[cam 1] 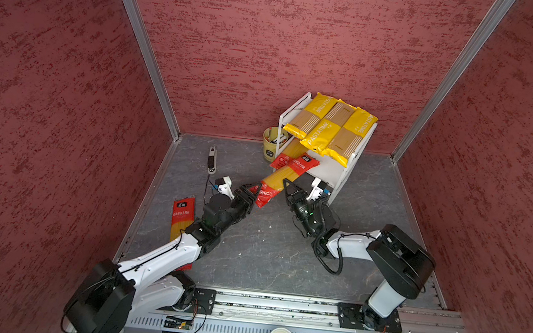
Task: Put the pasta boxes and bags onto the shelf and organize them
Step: 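Carry the pack with both grippers and push it under the shelf's lower tier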
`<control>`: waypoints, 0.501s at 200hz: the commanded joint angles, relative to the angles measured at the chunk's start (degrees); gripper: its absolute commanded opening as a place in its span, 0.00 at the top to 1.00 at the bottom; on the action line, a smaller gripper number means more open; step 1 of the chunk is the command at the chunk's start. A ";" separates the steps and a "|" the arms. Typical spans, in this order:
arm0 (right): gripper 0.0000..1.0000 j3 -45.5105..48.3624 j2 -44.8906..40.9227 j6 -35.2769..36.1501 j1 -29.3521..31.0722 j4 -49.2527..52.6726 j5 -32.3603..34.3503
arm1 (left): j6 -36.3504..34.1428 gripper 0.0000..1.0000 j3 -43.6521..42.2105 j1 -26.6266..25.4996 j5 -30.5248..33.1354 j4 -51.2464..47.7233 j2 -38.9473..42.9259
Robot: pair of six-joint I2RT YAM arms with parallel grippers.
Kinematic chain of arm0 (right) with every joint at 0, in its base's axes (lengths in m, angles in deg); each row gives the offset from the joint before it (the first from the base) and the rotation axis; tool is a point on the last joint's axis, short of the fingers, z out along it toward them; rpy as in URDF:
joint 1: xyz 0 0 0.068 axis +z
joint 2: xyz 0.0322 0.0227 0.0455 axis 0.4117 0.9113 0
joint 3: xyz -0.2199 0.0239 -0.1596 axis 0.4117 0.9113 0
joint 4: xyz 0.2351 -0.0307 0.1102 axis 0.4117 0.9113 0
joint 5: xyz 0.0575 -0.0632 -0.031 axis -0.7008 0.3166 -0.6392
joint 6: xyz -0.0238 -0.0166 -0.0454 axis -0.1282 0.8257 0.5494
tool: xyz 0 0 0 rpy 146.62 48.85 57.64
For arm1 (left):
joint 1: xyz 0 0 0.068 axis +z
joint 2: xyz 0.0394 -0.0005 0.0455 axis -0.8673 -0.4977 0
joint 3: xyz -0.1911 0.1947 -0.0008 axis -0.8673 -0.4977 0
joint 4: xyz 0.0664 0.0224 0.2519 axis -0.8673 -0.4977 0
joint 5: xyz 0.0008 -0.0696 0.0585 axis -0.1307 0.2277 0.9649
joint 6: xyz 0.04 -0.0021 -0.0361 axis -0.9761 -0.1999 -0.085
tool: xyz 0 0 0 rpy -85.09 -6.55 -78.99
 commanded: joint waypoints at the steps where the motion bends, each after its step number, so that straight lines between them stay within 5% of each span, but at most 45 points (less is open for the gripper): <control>1: 1.00 -1.40 -1.87 0.31 -3.03 -9.54 -6.16 | -1.51 0.49 4.08 0.32 -1.69 9.89 -4.61; 72: 1.00 -0.65 -0.33 -3.17 -11.85 -1.40 -9.49 | 0.78 0.85 12.54 -0.34 -4.28 25.46 -26.61; 100: 0.86 2.45 -1.41 -6.60 -12.15 2.55 -8.64 | 0.79 0.90 13.80 -1.71 -3.41 27.00 -29.54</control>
